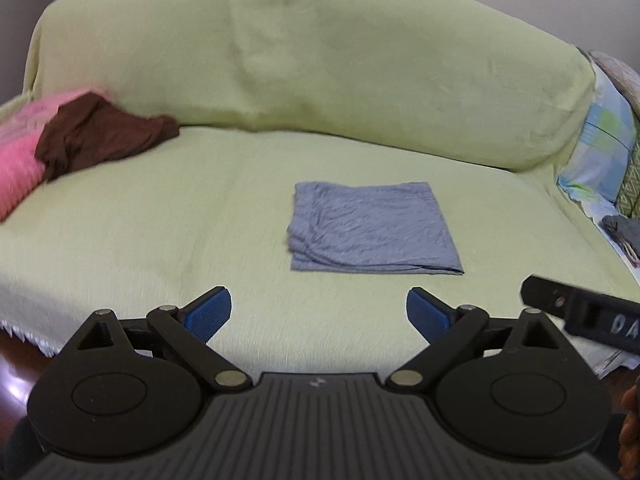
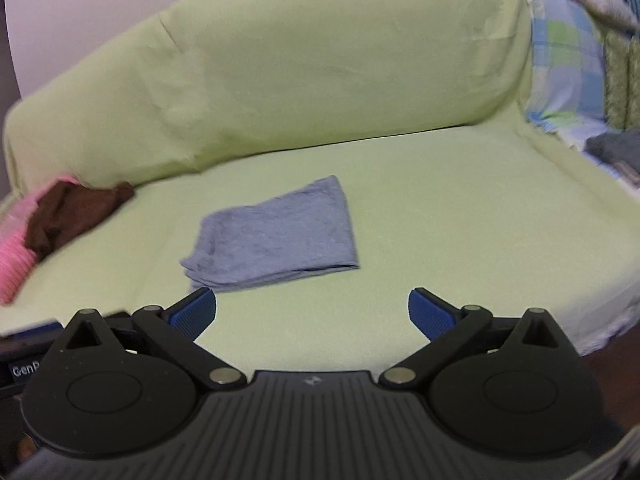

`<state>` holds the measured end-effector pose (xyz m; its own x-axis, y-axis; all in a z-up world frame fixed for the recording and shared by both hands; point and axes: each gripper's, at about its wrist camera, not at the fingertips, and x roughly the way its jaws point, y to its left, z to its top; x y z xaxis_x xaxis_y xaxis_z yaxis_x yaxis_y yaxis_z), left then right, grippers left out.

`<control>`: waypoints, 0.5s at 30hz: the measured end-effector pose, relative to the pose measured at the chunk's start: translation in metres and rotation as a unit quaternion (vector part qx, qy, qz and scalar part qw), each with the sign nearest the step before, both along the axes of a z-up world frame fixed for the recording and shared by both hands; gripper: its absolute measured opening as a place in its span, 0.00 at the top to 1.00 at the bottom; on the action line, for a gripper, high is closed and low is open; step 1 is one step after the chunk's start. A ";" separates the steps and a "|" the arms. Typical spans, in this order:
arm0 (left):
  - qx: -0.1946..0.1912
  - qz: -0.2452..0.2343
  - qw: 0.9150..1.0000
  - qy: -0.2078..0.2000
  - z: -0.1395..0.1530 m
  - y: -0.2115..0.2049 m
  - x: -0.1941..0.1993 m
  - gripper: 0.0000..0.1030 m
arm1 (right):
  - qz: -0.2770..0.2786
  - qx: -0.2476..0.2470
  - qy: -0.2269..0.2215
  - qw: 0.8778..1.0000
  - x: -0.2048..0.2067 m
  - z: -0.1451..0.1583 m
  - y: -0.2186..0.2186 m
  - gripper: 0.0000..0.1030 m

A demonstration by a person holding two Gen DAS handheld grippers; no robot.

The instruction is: Fold clothes

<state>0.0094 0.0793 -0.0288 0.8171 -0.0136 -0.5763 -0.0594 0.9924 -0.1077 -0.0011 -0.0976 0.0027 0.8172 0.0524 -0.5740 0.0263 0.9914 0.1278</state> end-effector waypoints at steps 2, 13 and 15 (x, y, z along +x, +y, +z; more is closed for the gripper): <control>0.003 -0.006 1.000 0.002 0.003 -0.004 0.001 0.07 | -0.005 -0.023 0.000 1.000 -0.005 0.003 0.006 0.02; -0.002 0.001 1.000 -0.008 -0.002 0.007 -0.004 0.03 | -0.038 -0.046 0.003 0.998 -0.014 -0.002 0.005 0.02; 0.000 0.012 1.000 -0.005 -0.005 0.011 -0.005 0.03 | -0.032 -0.056 0.004 0.998 -0.010 -0.005 0.006 0.02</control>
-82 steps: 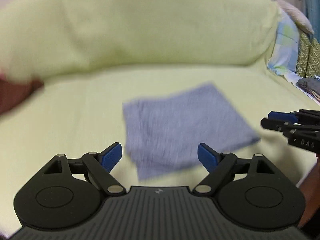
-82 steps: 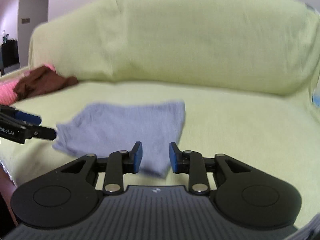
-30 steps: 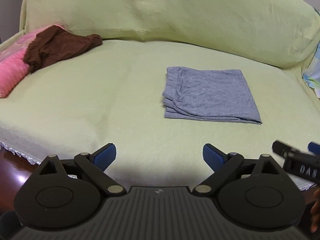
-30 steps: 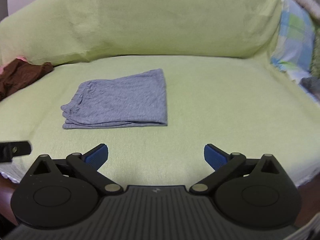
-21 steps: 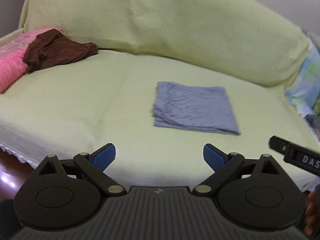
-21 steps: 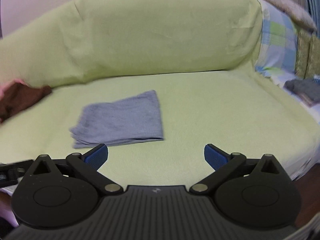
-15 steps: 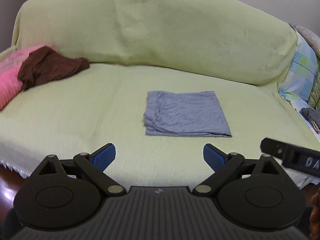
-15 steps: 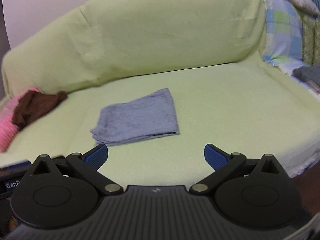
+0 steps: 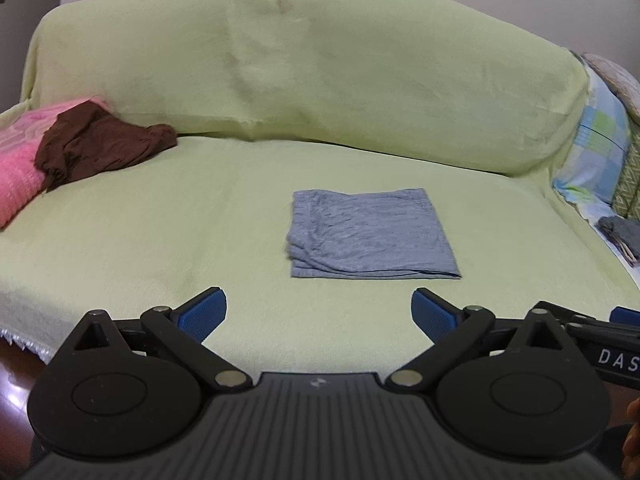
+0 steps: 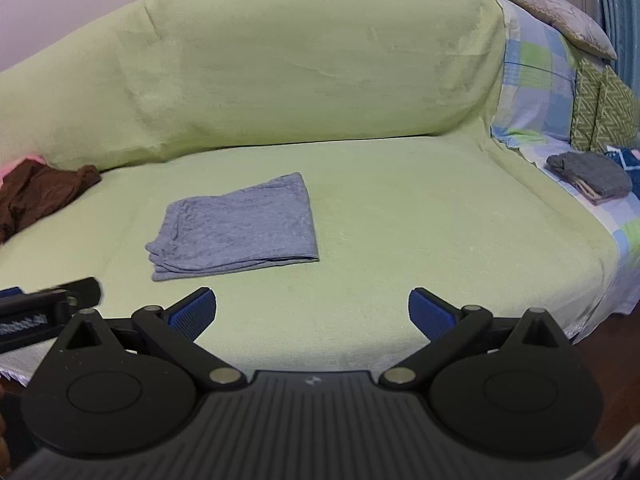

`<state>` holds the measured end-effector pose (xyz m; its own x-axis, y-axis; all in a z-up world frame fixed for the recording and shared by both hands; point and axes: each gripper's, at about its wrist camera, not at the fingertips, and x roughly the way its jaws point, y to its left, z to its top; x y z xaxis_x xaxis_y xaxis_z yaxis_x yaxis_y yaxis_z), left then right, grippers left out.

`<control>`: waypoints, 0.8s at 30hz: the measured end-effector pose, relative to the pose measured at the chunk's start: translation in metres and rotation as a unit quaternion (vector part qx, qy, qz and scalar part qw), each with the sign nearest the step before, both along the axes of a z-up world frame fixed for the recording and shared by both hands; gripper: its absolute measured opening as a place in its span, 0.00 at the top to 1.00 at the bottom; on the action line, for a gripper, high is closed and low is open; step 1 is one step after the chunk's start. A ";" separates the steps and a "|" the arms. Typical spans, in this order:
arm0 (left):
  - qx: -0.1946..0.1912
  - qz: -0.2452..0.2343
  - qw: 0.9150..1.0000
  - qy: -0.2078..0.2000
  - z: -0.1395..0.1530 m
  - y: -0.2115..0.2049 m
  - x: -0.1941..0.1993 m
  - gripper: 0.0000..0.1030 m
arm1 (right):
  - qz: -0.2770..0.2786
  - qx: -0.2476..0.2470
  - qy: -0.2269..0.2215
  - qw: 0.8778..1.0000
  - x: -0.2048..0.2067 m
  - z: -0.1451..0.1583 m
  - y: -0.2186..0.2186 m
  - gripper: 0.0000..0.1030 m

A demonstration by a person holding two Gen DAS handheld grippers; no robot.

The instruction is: Fold clothes

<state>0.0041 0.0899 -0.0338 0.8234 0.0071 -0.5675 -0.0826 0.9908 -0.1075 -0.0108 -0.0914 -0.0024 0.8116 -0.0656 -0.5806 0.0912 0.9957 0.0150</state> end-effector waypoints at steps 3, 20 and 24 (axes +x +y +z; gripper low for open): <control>0.026 0.016 1.000 -0.005 0.000 0.001 -0.003 0.03 | 0.008 0.004 0.003 1.000 0.008 -0.006 0.001 0.02; 0.076 0.095 0.992 -0.026 0.018 0.006 -0.010 0.02 | 0.038 0.055 0.020 0.998 0.053 -0.027 -0.003 0.01; 0.069 0.096 0.992 -0.043 0.023 0.008 -0.013 0.02 | 0.044 0.057 0.022 0.997 0.056 -0.029 -0.002 0.01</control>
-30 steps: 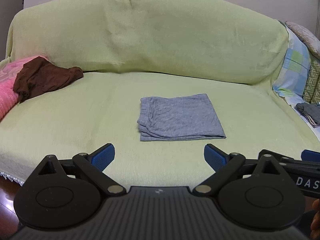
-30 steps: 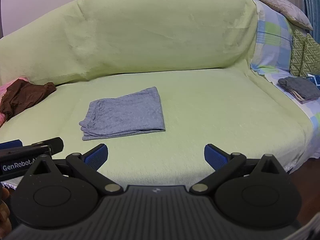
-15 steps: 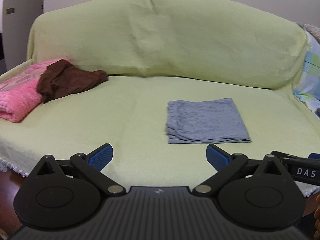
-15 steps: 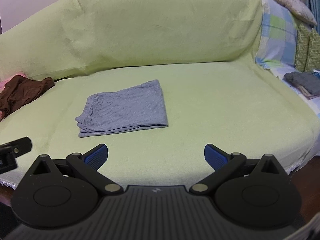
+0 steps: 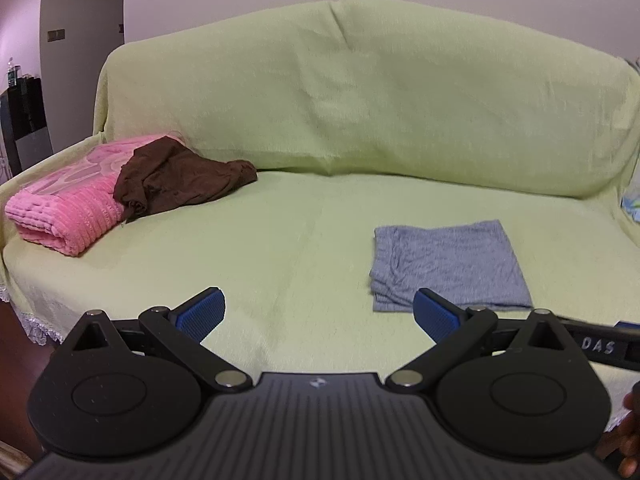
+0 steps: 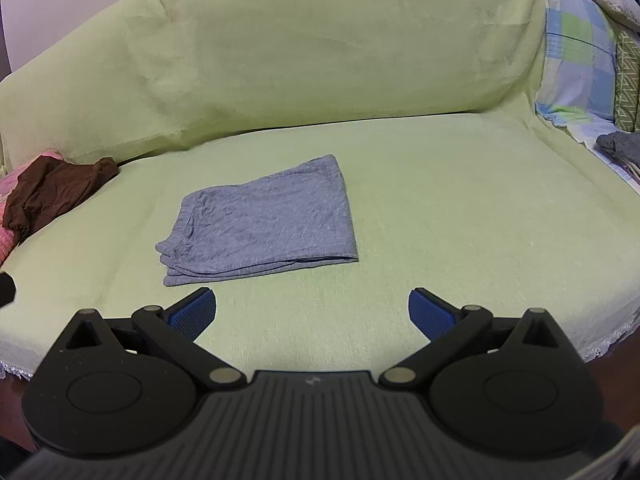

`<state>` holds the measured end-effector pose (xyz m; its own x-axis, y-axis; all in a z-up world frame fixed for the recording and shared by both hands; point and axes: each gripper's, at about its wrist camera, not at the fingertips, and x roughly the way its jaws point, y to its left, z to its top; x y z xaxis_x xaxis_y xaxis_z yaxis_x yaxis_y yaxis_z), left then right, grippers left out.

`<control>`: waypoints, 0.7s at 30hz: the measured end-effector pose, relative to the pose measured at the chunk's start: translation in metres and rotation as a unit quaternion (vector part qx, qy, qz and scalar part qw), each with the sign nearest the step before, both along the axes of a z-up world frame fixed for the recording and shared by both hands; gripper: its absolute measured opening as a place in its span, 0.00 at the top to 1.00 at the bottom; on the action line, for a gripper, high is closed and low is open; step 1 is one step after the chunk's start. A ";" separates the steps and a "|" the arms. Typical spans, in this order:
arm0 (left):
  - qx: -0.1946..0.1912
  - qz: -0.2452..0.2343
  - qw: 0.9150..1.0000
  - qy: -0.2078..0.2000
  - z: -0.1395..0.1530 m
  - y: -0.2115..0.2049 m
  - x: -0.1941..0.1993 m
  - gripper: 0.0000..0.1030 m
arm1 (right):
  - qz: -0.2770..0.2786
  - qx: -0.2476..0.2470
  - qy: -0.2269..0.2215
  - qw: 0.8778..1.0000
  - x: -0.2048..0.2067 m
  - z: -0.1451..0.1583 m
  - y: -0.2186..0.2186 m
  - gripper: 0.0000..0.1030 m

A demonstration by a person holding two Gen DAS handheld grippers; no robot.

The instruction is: Fold clothes

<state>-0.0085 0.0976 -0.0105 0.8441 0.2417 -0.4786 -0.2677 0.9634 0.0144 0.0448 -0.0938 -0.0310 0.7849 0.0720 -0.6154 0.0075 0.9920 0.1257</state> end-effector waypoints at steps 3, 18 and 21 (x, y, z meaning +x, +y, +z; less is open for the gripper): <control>0.000 -0.008 1.000 -0.007 0.000 0.000 0.000 0.02 | 0.004 -0.002 0.000 1.000 0.001 -0.001 0.002 0.01; -0.011 -0.103 0.994 0.027 -0.039 -0.022 0.045 0.02 | -0.026 -0.041 0.006 0.999 -0.013 -0.004 0.000 0.01; -0.007 -0.106 0.994 0.030 -0.043 -0.022 0.051 0.01 | -0.035 -0.046 0.009 0.998 -0.012 -0.007 -0.001 0.01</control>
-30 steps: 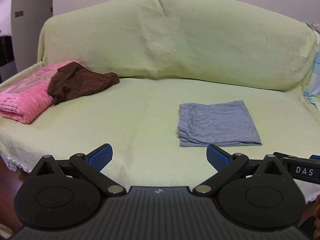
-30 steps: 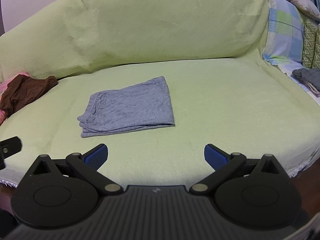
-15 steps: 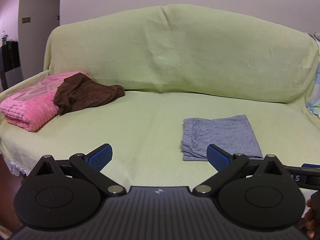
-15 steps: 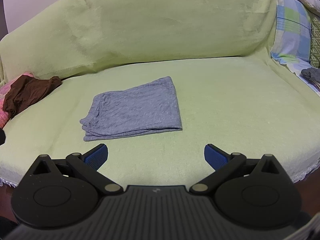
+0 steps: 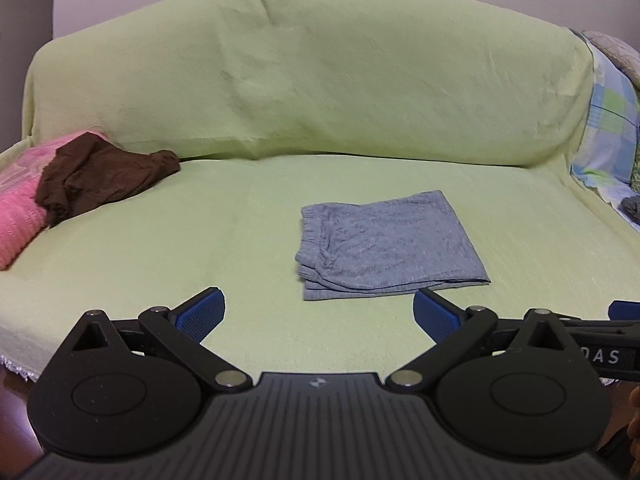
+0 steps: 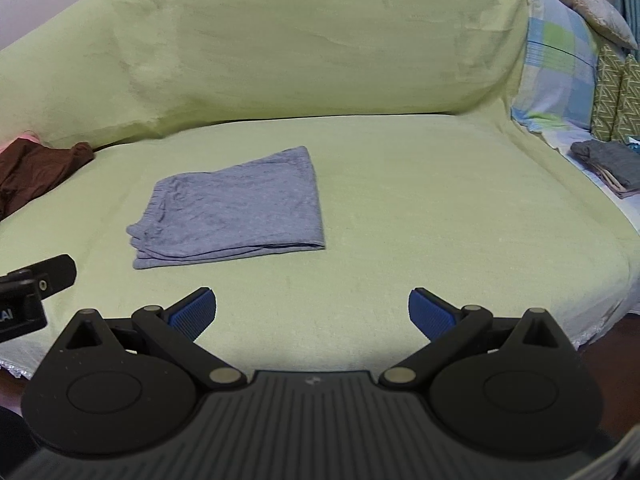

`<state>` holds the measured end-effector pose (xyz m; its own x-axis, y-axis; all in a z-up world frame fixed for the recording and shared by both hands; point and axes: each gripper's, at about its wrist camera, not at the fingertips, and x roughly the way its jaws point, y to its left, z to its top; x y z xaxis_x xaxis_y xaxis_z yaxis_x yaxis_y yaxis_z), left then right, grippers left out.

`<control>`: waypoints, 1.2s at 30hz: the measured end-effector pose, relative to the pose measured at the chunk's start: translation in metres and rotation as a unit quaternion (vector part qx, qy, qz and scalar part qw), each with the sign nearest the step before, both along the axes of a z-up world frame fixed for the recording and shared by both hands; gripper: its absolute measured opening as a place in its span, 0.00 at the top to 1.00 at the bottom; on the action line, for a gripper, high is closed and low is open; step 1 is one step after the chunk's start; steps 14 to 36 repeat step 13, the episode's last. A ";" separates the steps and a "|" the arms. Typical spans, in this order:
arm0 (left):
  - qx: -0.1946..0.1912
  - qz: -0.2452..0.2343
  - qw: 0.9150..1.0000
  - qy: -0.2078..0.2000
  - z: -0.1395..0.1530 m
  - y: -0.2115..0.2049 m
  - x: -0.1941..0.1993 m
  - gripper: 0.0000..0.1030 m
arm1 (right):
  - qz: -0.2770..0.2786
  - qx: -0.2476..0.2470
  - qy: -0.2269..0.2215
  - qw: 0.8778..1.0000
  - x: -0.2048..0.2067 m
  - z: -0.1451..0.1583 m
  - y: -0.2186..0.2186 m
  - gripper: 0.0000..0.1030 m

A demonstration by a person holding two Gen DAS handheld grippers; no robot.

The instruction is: Fold clothes

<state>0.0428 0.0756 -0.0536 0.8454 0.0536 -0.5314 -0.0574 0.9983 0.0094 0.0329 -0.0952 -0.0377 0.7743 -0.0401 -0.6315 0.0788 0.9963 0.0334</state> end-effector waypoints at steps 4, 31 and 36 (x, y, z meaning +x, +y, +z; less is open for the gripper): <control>0.004 0.003 1.000 0.005 -0.004 0.005 0.010 0.01 | 0.001 -0.005 0.006 1.000 0.005 -0.005 0.003 0.02; 0.004 0.021 1.000 -0.004 -0.001 0.011 0.016 0.01 | 0.032 -0.009 0.017 0.999 0.012 -0.016 0.018 0.02; 0.004 0.021 1.000 -0.004 -0.001 0.011 0.016 0.01 | 0.032 -0.009 0.017 0.999 0.012 -0.016 0.018 0.02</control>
